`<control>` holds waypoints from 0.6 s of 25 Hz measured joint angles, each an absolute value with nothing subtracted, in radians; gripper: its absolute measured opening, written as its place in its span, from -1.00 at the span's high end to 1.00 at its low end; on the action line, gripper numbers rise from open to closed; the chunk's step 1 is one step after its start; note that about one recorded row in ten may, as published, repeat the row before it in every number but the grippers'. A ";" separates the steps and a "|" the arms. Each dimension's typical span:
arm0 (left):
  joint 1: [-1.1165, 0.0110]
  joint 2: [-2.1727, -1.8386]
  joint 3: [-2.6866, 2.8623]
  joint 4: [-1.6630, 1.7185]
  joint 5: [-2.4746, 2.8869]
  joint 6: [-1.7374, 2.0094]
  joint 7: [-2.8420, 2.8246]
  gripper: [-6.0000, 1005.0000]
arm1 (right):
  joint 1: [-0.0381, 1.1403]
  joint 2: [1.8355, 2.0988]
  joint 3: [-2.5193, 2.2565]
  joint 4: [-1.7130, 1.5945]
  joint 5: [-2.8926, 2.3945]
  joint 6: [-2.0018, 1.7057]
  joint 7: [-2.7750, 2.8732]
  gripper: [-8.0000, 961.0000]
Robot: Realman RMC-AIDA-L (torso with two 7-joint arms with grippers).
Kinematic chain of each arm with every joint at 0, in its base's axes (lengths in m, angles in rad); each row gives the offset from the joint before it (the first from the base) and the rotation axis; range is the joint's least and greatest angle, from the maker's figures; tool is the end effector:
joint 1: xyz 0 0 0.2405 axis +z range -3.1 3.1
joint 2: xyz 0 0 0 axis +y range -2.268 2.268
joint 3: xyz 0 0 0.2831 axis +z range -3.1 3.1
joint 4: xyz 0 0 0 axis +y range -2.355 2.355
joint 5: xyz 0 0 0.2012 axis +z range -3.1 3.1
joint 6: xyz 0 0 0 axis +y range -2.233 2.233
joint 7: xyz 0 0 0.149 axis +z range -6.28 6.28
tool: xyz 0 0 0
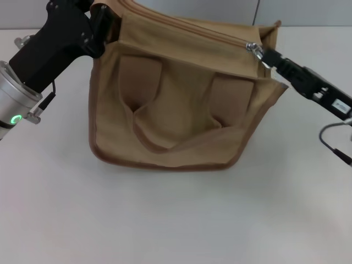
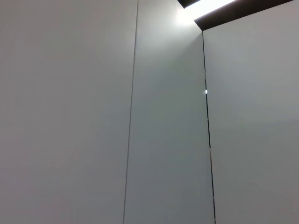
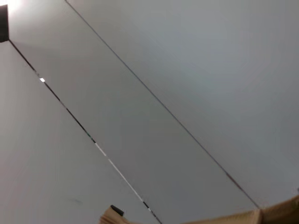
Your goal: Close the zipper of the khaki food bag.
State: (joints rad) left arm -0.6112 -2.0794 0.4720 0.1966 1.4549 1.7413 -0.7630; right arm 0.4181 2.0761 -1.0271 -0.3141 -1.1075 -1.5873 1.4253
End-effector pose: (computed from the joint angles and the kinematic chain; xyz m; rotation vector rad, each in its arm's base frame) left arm -0.2274 0.3463 0.0020 -2.0792 -0.1854 -1.4367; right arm 0.2678 0.3112 -0.0214 -2.1828 1.0822 1.5396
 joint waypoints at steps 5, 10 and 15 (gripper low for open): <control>-0.603 -2.080 0.474 0.194 1.454 1.732 -0.763 0.88 | 0.402 2.071 -1.013 -0.327 -1.110 -1.639 1.381 0.82; -0.581 -2.079 0.476 0.170 1.453 1.707 -0.753 0.88 | 0.395 2.079 -0.989 -0.315 -1.110 -1.686 1.222 0.78; -0.535 -2.079 0.476 0.169 1.453 1.662 -0.728 0.87 | 0.387 2.082 -0.973 -0.303 -1.109 -1.686 1.181 0.74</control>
